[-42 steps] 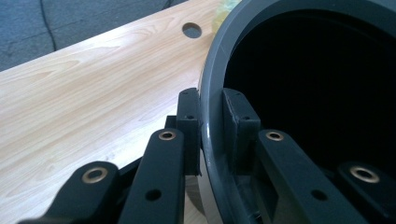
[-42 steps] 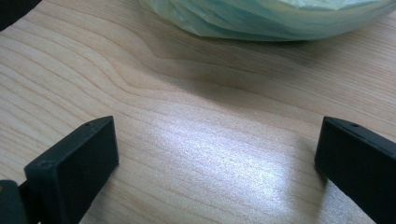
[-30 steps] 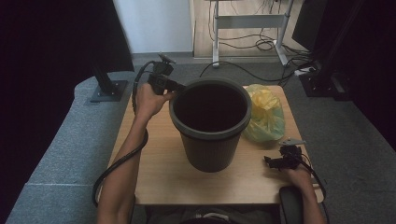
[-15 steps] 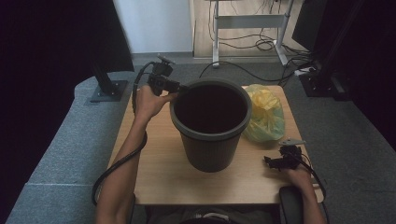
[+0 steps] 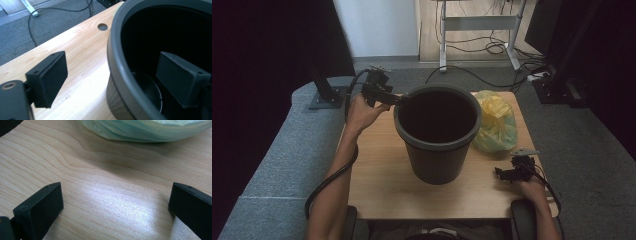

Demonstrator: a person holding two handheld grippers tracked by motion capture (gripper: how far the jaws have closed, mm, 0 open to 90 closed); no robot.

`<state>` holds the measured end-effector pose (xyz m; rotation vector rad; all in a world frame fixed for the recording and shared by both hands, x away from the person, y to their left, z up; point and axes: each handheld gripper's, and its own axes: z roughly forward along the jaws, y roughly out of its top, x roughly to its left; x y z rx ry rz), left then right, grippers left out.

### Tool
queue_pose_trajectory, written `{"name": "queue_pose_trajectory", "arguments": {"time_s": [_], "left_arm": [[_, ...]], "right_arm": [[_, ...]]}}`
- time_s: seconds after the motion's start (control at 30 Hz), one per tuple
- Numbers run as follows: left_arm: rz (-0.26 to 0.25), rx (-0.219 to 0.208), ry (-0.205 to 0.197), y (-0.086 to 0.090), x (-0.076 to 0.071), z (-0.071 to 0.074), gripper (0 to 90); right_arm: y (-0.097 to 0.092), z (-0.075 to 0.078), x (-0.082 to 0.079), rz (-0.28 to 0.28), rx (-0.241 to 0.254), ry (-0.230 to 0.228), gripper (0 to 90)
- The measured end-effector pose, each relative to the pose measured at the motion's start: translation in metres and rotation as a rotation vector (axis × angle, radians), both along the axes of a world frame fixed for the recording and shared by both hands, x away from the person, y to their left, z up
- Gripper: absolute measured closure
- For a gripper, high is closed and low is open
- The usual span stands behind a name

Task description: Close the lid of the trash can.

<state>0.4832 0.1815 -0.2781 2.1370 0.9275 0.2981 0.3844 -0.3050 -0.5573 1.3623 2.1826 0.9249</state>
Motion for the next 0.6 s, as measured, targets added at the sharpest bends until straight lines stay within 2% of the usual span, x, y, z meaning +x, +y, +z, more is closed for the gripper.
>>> {"name": "queue_pose_trajectory", "arguments": {"time_s": [0.17,0.3,0.5,0.6], "left_arm": [[0.01,-0.02,-0.021,0.011,-0.005,0.0,7.4],[0.006,-0.006,-0.047,0.018,-0.011,-0.001,0.5],[0.0,-0.013,-0.089,0.027,-0.02,-0.004,0.0],[-0.01,-0.05,-0.095,0.033,-0.024,-0.006,0.0]], "right_arm": [[0.0,0.0,0.0,0.0,0.0,0.0,0.0],[0.0,0.0,0.0,-0.001,0.0,0.0,0.0],[0.0,0.0,0.0,-0.001,0.0,0.0,0.0],[0.0,0.0,0.0,-0.001,0.0,0.0,0.0]]}}
